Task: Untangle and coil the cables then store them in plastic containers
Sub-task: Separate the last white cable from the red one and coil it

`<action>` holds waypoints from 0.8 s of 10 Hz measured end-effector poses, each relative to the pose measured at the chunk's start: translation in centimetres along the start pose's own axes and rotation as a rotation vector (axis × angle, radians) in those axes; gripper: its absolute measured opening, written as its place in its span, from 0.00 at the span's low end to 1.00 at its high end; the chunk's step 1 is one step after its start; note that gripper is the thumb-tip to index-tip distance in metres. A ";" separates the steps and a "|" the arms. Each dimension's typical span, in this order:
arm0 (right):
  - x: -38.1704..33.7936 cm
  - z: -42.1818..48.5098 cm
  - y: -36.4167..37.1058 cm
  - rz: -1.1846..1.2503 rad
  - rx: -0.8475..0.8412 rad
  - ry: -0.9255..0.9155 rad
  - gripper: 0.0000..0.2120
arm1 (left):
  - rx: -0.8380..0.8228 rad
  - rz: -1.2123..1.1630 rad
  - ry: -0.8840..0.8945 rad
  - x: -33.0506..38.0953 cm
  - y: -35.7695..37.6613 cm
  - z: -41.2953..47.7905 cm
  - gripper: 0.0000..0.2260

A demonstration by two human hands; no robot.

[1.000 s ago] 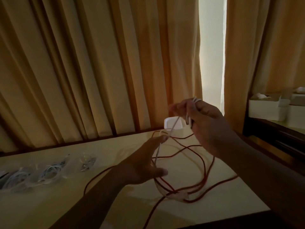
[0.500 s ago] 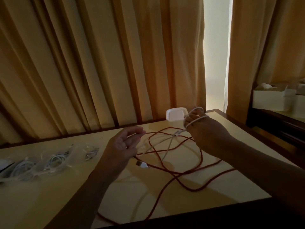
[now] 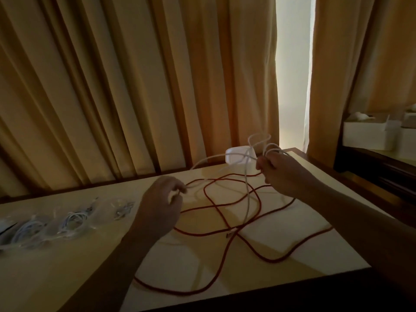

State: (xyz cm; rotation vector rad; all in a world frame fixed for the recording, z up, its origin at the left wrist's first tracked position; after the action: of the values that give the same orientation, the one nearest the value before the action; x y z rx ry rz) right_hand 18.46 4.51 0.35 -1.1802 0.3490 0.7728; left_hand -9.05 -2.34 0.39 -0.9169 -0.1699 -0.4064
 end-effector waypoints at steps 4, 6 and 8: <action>-6.0 -1.2 -1.6 -0.273 -0.161 -0.235 0.05 | 0.188 -0.118 0.717 18.0 -5.5 -0.8 0.12; -3.1 -1.2 -3.5 0.043 -0.150 0.068 0.14 | -0.232 0.240 0.420 14.3 3.2 3.0 0.22; -3.4 -2.9 -1.8 0.411 -0.371 0.157 0.10 | -0.412 0.040 0.081 7.6 4.8 6.6 0.08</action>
State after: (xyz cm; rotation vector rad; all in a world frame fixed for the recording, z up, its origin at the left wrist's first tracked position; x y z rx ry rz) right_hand 17.74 0.36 2.70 -1.5468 0.6088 1.1383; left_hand 0.05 3.50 3.24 -1.3040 0.0086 -0.4488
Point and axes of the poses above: each hand's wrist, its own z-axis towards the middle knuckle, its own y-axis out of the palm, x = y × z, the point moved 9 cm from there along z, towards the middle knuckle, and after that the axes turned 5 degrees about z, right-handed, at the moved point
